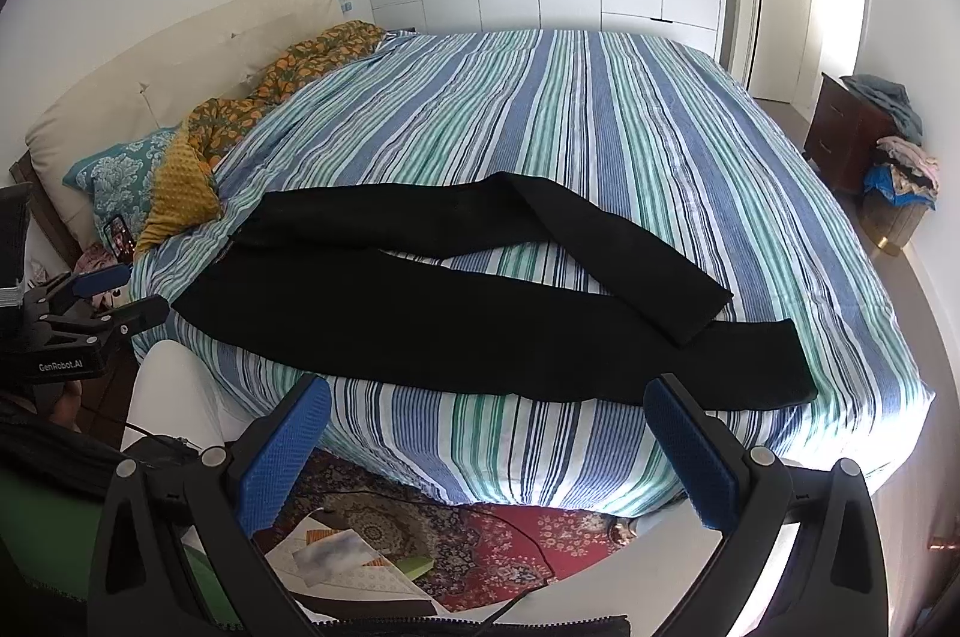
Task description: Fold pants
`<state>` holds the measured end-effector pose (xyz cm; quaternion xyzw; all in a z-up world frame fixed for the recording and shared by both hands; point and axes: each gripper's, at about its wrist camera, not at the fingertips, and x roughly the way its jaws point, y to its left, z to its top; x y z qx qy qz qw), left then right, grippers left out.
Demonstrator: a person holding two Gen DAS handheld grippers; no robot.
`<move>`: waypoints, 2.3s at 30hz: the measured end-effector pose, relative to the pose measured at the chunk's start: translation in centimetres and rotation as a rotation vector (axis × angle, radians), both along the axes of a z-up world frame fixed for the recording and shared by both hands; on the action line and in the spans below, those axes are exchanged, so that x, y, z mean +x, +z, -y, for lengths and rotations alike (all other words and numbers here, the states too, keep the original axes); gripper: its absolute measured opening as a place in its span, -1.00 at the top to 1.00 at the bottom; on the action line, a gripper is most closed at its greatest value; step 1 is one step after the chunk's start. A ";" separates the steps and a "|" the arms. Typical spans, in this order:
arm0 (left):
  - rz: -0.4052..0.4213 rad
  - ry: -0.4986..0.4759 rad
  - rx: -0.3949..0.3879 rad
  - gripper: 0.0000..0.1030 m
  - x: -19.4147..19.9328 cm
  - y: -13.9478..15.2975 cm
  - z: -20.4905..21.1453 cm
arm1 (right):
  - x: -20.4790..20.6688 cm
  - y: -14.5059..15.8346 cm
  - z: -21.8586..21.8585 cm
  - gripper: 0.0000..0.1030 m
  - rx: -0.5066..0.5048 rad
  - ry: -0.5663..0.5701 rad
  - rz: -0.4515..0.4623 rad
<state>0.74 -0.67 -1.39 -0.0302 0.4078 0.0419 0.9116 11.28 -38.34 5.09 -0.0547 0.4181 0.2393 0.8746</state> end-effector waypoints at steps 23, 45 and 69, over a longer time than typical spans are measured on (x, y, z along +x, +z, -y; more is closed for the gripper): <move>0.006 -0.013 0.006 -0.99 0.2 -0.3 0.2 | -0.5 -0.1 -0.6 -1.00 0.046 0.029 0.002; -0.104 0.061 0.007 -0.99 3.3 -3.1 -1.0 | 22.7 -24.2 3.2 0.00 -0.584 0.214 -0.050; -0.254 -0.028 0.045 -0.98 11.6 -7.3 2.1 | 45.8 -25.6 20.6 -0.10 0.433 -0.525 -0.464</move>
